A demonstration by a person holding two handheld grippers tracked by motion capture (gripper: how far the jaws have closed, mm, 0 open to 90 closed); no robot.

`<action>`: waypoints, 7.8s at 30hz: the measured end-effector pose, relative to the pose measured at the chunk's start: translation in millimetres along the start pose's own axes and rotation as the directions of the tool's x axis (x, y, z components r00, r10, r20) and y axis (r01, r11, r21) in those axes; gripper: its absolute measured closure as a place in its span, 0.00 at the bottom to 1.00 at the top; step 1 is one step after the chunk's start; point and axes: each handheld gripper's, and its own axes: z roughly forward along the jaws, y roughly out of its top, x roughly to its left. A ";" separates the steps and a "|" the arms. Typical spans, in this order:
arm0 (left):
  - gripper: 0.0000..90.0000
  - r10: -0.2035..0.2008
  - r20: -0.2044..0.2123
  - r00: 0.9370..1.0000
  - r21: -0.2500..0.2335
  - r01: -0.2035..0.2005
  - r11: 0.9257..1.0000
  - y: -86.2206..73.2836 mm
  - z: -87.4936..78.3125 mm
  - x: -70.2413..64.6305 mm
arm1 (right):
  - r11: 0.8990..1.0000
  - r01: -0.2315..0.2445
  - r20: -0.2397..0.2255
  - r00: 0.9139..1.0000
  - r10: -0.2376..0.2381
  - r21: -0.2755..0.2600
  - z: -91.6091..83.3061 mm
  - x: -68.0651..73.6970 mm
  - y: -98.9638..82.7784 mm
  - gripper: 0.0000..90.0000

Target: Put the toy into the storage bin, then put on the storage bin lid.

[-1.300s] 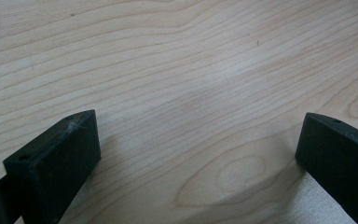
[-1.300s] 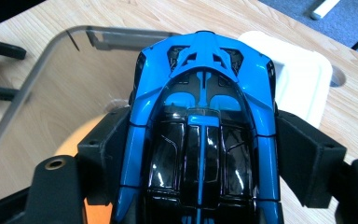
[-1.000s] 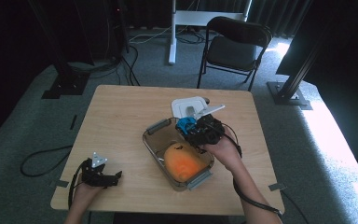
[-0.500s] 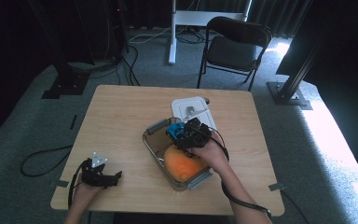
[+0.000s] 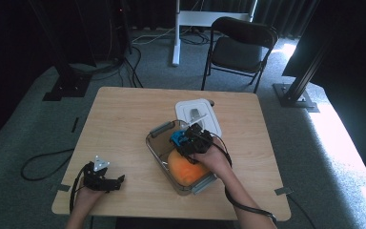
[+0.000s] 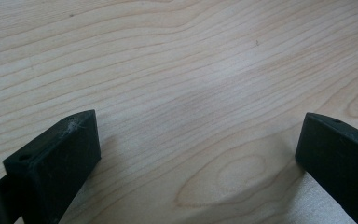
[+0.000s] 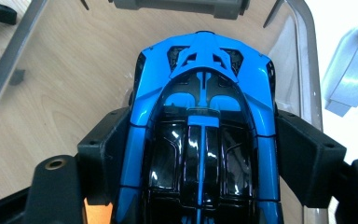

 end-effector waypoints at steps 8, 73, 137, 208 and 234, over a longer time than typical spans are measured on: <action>0.00 0.000 0.000 1.000 0.000 0.000 1.000 0.0 0.0 0.0 | 1.000 0.013 0.011 1.000 -0.013 -0.003 0.9 -0.2 -1.5 0.28; 0.00 -0.001 0.000 1.000 0.002 0.001 1.000 -0.1 -0.1 -0.2 | 0.978 -0.150 0.072 0.984 0.162 -0.147 -47.9 -87.0 -66.9 0.12; 0.00 -0.001 -0.001 1.000 0.002 0.001 1.000 -0.1 -0.2 -0.2 | 0.961 -0.230 0.069 0.968 0.243 -0.151 19.1 -121.3 -74.4 0.15; 0.00 -0.020 -0.017 1.000 0.002 0.020 1.000 -1.2 -1.1 -0.8 | 0.975 -0.199 0.204 0.955 0.217 -0.103 112.2 -138.4 -14.0 0.50; 0.00 -0.023 -0.019 1.000 0.000 0.023 1.000 -1.3 -1.1 -0.7 | 0.974 -0.193 0.196 0.957 0.213 -0.116 97.1 -137.7 -20.2 0.75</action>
